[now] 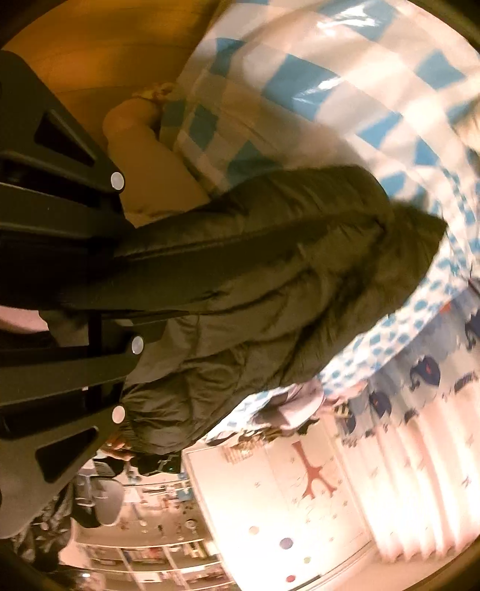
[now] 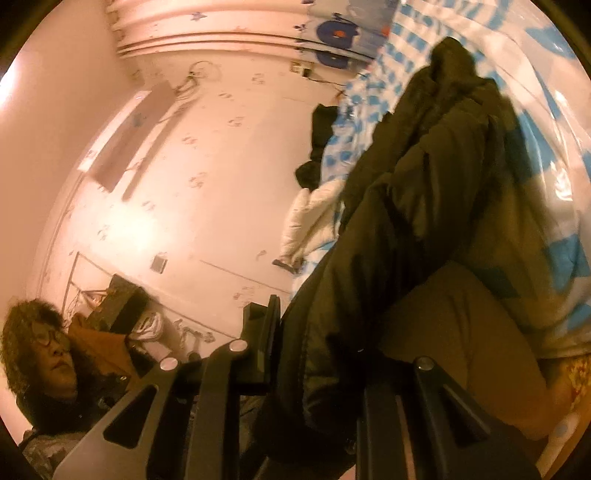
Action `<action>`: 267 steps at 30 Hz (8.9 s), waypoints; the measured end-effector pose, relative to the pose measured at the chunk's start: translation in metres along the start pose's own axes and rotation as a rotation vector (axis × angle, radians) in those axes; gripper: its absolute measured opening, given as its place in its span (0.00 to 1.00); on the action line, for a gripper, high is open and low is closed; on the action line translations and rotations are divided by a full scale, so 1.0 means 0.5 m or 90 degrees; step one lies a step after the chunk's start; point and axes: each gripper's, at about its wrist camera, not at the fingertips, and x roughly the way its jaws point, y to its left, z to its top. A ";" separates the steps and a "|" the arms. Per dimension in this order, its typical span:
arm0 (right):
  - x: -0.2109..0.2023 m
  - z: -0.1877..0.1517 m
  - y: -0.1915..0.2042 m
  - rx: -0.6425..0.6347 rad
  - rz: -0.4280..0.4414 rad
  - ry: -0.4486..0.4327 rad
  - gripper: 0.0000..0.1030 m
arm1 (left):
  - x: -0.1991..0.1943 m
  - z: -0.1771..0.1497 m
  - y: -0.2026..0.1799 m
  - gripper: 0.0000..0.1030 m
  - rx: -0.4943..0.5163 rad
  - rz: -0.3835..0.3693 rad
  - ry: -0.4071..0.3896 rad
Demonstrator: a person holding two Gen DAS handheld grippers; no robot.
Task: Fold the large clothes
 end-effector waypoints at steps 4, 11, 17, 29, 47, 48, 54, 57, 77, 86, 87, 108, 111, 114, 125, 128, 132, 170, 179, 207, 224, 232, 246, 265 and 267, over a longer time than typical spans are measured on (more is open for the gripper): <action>-0.009 -0.020 -0.024 0.019 -0.001 0.012 0.19 | 0.006 -0.014 0.018 0.10 0.007 0.013 0.034; -0.014 -0.049 -0.111 0.114 -0.019 0.038 0.71 | 0.055 -0.045 0.087 0.53 -0.024 0.113 0.060; -0.005 -0.045 -0.136 0.138 -0.032 0.041 0.71 | 0.055 -0.046 0.064 0.66 0.035 0.199 0.041; 0.008 -0.051 -0.165 0.171 -0.062 0.047 0.71 | 0.053 -0.057 -0.011 0.72 0.177 0.354 0.007; 0.015 -0.056 -0.175 0.198 -0.080 0.056 0.77 | -0.005 -0.047 0.009 0.76 0.146 0.298 -0.046; 0.016 -0.057 -0.174 0.199 -0.080 0.056 0.77 | -0.020 -0.043 0.028 0.76 0.119 0.256 -0.054; 0.019 -0.055 -0.172 0.205 -0.064 0.052 0.82 | -0.068 -0.033 0.254 0.86 -0.146 -0.013 -0.107; 0.020 -0.055 -0.172 0.207 -0.053 0.053 0.83 | -0.054 -0.045 0.350 0.86 -0.223 -0.038 -0.117; 0.001 -0.067 -0.183 0.216 0.023 0.021 0.91 | -0.010 -0.046 0.283 0.90 -0.190 -0.284 -0.095; -0.001 -0.065 -0.198 0.212 0.045 0.026 0.93 | 0.037 -0.037 0.204 0.91 -0.111 -0.241 0.021; 0.001 -0.065 -0.199 0.212 0.046 0.029 0.93 | 0.055 -0.039 0.190 0.91 -0.099 -0.225 0.049; 0.026 -0.017 -0.025 0.011 0.038 -0.004 0.20 | -0.044 -0.027 -0.014 0.07 0.004 -0.038 -0.012; 0.013 -0.021 0.022 -0.021 0.062 -0.013 0.20 | -0.087 -0.028 -0.066 0.07 0.034 -0.050 -0.034; -0.006 -0.031 0.045 -0.032 0.081 -0.024 0.20 | -0.128 -0.036 -0.109 0.07 0.055 -0.062 -0.049; -0.056 -0.089 0.003 0.019 0.125 -0.059 0.20 | -0.133 -0.098 -0.073 0.07 0.002 -0.101 -0.039; -0.055 -0.078 0.000 0.023 0.136 -0.064 0.20 | -0.129 -0.084 -0.071 0.07 -0.003 -0.113 -0.046; -0.037 -0.027 0.022 0.003 0.153 -0.063 0.20 | -0.134 -0.029 -0.096 0.07 0.009 -0.127 -0.072; 0.176 0.561 -0.260 0.183 -0.036 -0.115 0.55 | 0.308 0.645 0.104 0.13 -0.241 -0.043 -0.106; 0.190 0.596 -0.314 0.254 -0.088 -0.141 0.60 | 0.343 0.723 0.091 0.52 -0.262 -0.022 -0.074; 0.274 0.633 -0.134 -0.005 -0.335 -0.058 0.75 | 0.254 0.788 -0.082 0.92 -0.095 -0.115 -0.193; 0.439 0.679 -0.313 -0.126 -0.614 0.019 0.75 | 0.602 0.745 -0.099 0.92 0.090 0.159 -0.041; 0.442 0.692 -0.331 -0.107 -0.641 0.038 0.76 | 0.615 0.743 -0.085 0.92 0.071 0.173 -0.030; 0.458 0.624 -0.313 -0.191 -0.647 0.017 0.85 | 0.546 0.689 -0.029 0.92 0.074 0.189 -0.131; 0.652 0.170 0.066 -0.552 -0.455 0.293 0.89 | 0.090 0.416 0.096 0.92 -0.173 0.098 -0.202; 0.717 0.094 0.070 -0.624 -0.469 0.356 0.89 | 0.103 0.378 0.135 0.92 -0.236 0.062 -0.185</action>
